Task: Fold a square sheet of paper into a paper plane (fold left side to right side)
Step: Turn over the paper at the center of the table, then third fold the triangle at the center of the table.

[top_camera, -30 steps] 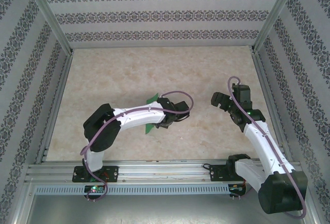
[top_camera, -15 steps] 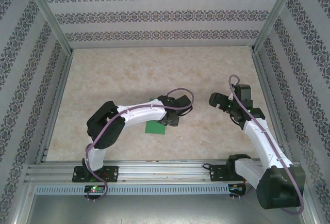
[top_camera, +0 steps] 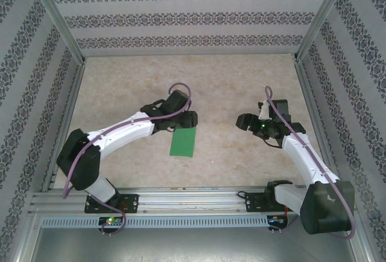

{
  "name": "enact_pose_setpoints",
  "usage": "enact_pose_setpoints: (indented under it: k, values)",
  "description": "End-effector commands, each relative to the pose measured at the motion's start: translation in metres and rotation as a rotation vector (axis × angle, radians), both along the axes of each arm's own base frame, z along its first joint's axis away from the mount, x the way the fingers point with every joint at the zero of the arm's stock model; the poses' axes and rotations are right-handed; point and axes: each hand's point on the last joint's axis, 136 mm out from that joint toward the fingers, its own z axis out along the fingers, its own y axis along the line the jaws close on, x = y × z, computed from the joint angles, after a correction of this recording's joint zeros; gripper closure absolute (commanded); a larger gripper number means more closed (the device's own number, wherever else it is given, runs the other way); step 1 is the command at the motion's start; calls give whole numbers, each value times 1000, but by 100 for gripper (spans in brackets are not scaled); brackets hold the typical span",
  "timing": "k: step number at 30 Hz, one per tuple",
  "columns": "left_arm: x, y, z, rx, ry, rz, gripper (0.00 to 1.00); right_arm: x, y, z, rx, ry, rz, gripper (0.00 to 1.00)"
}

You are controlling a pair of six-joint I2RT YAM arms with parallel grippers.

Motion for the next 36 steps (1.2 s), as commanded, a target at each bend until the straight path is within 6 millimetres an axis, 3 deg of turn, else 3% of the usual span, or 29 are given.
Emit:
enact_pose_setpoints:
  k: [1, 9, 17, 21, 29, 36]
  values:
    - [11, 12, 24, -97, -115, -9, 43, 0, 25, 12, 75, 10, 52, 28]
    - [8, 72, 40, -149, -222, 92, 35, -7, 72, 7, 103, 70, 138, 44]
    - [-5, 111, 33, -152, -270, 161, 32, -11, 128, -11, 131, 148, 240, 66]
    - [-12, 123, 29, -138, -286, 178, 32, -11, 151, -23, 125, 180, 284, 75]
    - [-23, 138, 22, -100, -304, 204, 30, -8, 180, -40, 141, 208, 320, 99]
    - [-28, 142, 14, -91, -290, 207, 29, -5, 197, -56, 137, 231, 355, 100]
